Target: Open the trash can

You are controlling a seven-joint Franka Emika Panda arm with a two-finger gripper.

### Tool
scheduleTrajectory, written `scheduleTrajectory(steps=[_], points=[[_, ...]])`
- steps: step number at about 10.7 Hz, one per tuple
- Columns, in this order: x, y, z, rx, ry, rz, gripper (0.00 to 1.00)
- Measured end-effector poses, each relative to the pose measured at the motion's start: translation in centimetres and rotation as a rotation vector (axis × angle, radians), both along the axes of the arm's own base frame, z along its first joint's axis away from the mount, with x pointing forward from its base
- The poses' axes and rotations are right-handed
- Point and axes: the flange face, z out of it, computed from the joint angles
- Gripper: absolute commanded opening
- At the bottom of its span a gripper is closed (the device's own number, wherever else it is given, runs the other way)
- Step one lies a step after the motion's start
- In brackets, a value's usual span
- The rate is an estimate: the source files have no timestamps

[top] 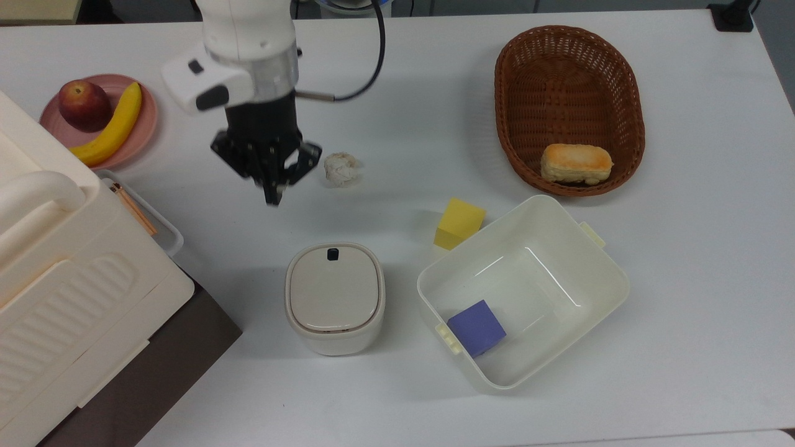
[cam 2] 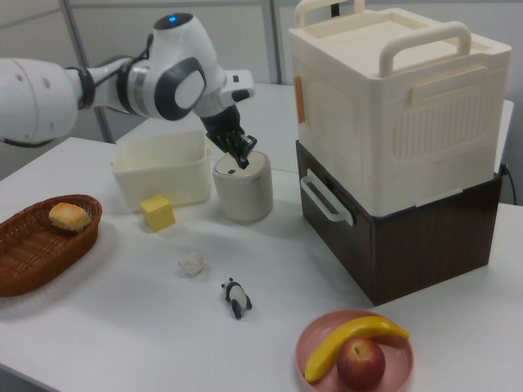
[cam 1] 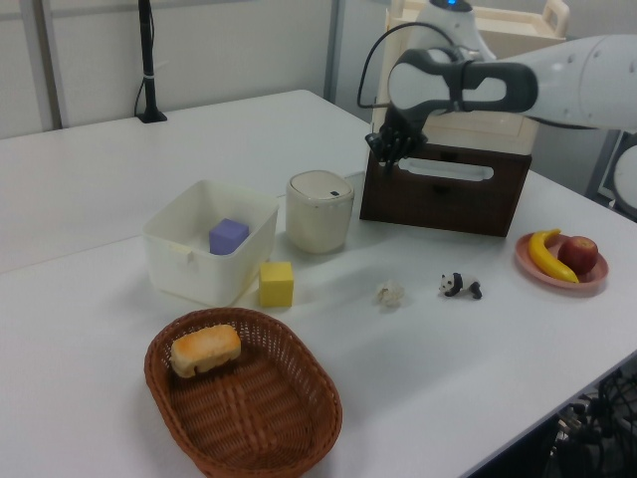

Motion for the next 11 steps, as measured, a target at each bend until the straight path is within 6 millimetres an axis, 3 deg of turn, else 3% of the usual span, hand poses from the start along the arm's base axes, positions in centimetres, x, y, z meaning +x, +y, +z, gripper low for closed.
scheduleTrajectory(steps=[3, 7, 11], points=[[2.6, 2.1, -2.5, 0.003, -0.075, 0.036, 0.0], [3.2, 6.6, -3.1, 0.006, -0.079, 0.1, 0.0], [4.5, 7.3, -5.7, 0.006, -0.063, 0.109, 0.0]])
